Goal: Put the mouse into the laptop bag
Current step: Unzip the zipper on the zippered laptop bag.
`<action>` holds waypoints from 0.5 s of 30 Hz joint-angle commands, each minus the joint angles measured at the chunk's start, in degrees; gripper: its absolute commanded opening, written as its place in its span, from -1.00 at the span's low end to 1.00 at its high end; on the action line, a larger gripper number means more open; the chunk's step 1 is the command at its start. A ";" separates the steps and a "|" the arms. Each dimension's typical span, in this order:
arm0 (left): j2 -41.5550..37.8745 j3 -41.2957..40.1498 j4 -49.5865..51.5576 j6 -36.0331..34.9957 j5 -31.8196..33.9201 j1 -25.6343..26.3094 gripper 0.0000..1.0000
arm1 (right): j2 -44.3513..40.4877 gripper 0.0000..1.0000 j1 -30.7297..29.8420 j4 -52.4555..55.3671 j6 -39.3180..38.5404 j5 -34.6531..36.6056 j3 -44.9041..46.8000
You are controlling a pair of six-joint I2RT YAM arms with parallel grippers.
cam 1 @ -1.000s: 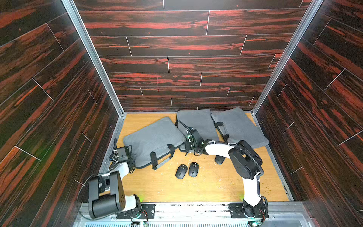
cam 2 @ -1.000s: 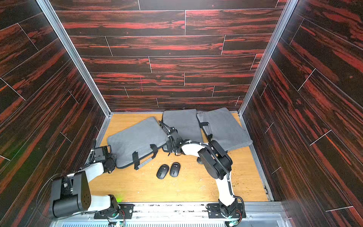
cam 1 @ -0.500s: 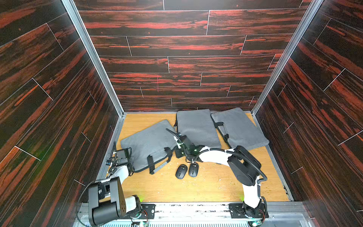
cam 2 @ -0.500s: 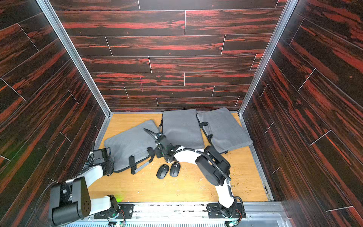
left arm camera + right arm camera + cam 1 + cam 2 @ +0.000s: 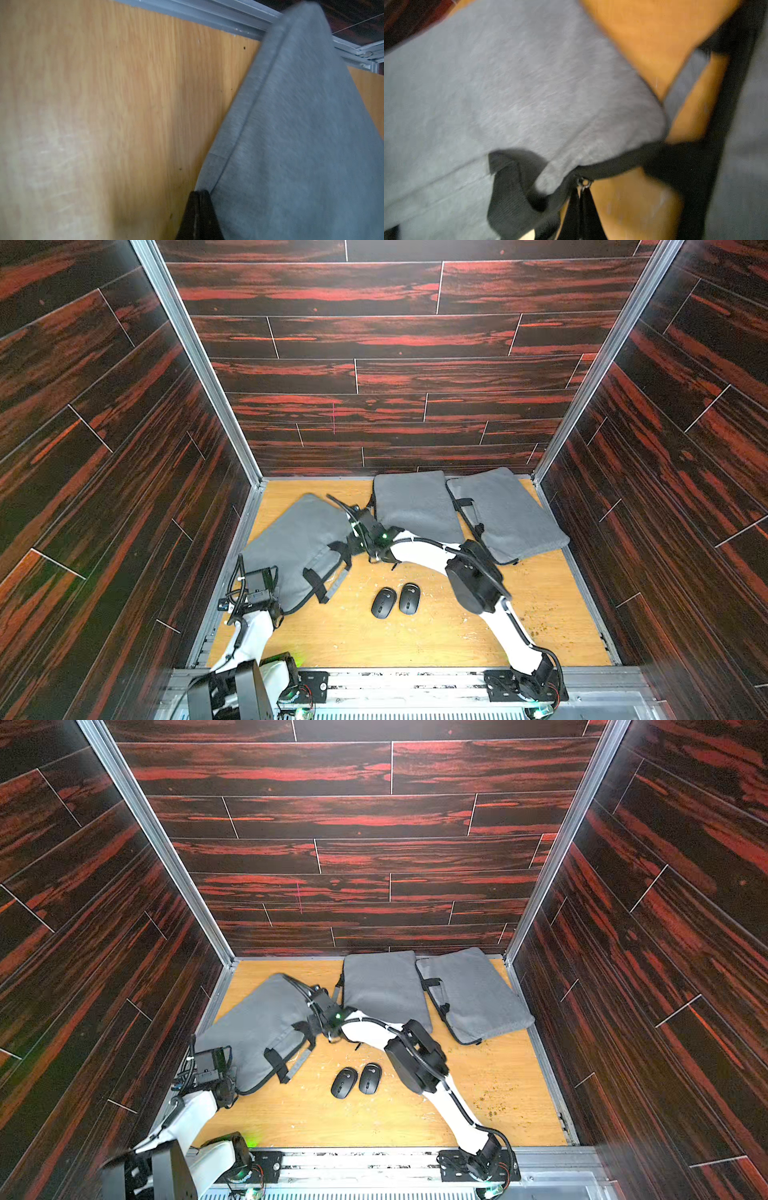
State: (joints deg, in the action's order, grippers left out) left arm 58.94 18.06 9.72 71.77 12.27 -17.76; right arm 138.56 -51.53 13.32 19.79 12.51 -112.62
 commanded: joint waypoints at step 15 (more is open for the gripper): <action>11.92 3.58 -6.54 -3.11 -5.76 0.55 0.67 | 6.72 -1.00 4.75 7.51 -4.29 -1.02 -9.54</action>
State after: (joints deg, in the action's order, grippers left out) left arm 67.53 22.15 1.98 69.38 8.75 -17.32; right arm 142.10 -47.11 20.16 16.82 10.70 -120.36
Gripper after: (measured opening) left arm 0.835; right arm 0.056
